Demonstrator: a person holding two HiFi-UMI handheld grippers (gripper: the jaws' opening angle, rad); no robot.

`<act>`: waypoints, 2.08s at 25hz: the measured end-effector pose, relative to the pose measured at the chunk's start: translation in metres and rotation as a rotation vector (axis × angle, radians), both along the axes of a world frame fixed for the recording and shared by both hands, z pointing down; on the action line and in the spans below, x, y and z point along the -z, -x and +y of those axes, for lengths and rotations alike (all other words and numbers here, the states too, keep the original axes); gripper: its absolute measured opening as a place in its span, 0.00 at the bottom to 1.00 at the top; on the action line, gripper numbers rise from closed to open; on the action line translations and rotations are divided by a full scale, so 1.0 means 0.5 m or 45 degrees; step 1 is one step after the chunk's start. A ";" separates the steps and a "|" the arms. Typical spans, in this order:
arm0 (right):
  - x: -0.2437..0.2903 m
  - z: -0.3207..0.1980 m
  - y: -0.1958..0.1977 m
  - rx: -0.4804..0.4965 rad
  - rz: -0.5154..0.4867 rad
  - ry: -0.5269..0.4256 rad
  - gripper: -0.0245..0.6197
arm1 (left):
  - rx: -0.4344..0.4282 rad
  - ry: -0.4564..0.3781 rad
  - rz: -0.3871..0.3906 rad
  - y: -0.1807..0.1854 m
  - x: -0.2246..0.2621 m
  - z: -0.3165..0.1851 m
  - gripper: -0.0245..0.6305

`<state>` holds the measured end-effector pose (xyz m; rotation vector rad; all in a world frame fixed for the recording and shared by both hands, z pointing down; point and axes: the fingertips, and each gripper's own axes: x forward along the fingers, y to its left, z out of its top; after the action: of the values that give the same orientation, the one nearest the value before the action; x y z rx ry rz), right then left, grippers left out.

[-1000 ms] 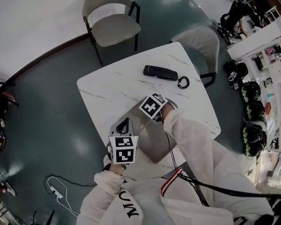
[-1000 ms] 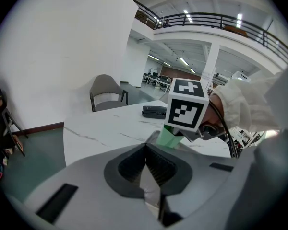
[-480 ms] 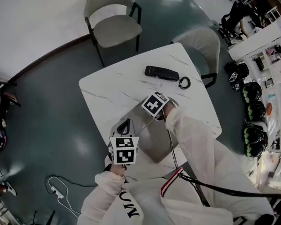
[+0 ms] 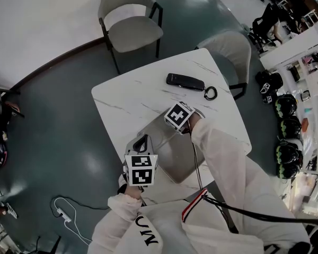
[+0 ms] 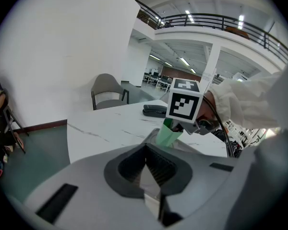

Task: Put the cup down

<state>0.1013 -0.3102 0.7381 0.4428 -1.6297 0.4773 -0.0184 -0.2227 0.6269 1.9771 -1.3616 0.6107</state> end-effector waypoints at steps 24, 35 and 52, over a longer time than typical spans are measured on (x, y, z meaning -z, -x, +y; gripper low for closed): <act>0.108 -0.013 -0.033 -0.120 -0.033 -0.054 0.30 | -0.033 -0.030 -0.023 0.034 0.022 0.033 0.05; 0.213 0.014 -0.021 -0.186 -0.101 -0.267 0.30 | -0.167 -0.121 -0.061 0.044 0.085 0.046 0.05; 0.439 0.192 0.059 -0.520 -0.439 -0.710 0.29 | -0.361 -0.292 -0.024 0.086 0.189 0.129 0.05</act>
<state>0.0720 -0.2143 0.5187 1.1775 -2.0130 0.4075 -0.0613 -0.1583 0.5323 2.3801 -1.2162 0.6246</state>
